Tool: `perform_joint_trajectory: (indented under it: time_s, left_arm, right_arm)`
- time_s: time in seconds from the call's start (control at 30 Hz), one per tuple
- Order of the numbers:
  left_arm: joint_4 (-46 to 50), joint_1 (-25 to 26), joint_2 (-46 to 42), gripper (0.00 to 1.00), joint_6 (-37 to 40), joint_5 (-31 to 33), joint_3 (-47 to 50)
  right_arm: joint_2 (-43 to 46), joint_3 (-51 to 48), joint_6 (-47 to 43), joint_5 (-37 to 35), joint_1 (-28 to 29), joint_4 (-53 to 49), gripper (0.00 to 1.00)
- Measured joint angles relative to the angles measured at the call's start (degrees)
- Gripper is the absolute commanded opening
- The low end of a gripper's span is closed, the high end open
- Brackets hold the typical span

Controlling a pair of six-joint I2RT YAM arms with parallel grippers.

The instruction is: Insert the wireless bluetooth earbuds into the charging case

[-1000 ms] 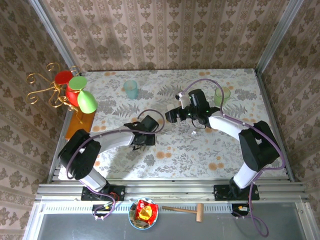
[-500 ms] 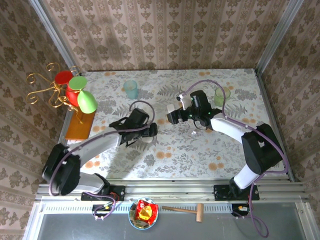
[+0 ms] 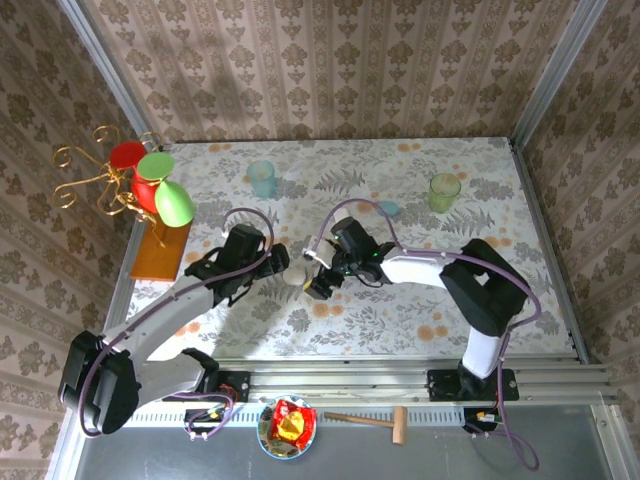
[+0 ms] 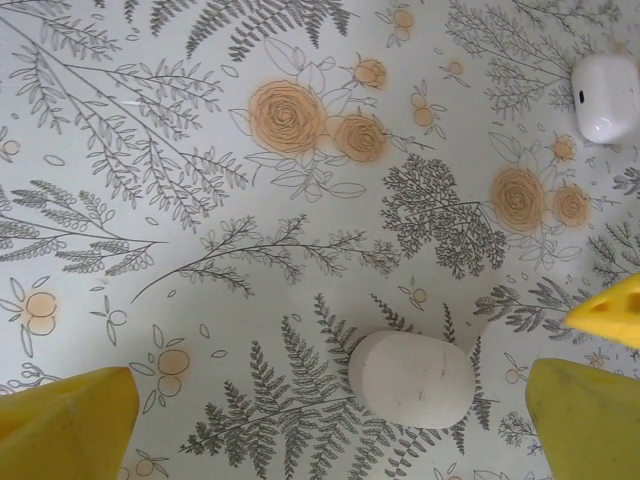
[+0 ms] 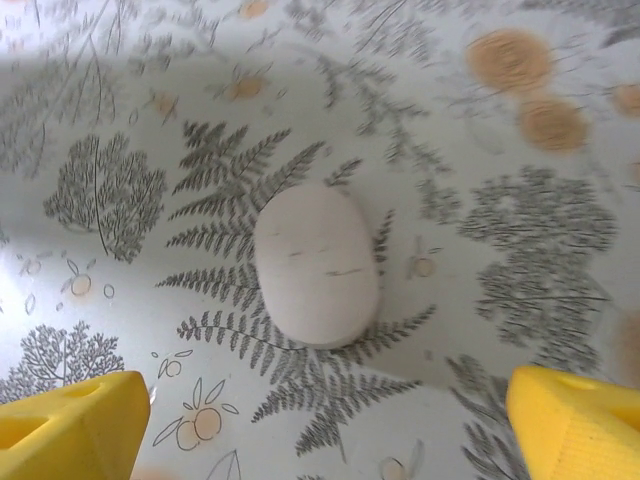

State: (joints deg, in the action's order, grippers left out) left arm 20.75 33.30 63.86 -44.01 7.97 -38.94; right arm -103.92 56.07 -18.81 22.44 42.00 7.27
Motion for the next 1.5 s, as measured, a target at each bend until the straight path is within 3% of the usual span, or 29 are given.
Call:
perform_joint_trajectory:
  time_s: [0.23,0.77,0.97,1.23,1.5]
  left_arm:
    - [-0.1,-0.5,-0.7,1.0,-1.3,0.4,0.6]
    - [0.0,-2.3,-0.7,1.0,-1.4,0.8,2.2]
    - [-1.2,-2.3,-0.7,1.0,-0.3,1.0,2.8]
    - [-14.8,-2.2,-0.6,1.0,11.2,-0.5,6.1]
    - [-34.2,0.0,3.2,1.0,31.6,-8.0,6.3]
  right_arm:
    - [-6.6,5.0,-2.6,-2.7,2.1,-0.6,0.85]
    - [-11.4,10.3,-5.4,-3.1,2.1,-3.8,0.36]
    - [-10.6,9.9,-4.8,-2.9,1.8,-4.3,0.36]
    - [1.8,4.2,0.9,-2.7,-4.3,-7.2,0.36]
    - [16.5,3.5,4.7,2.6,-15.0,-16.9,0.32]
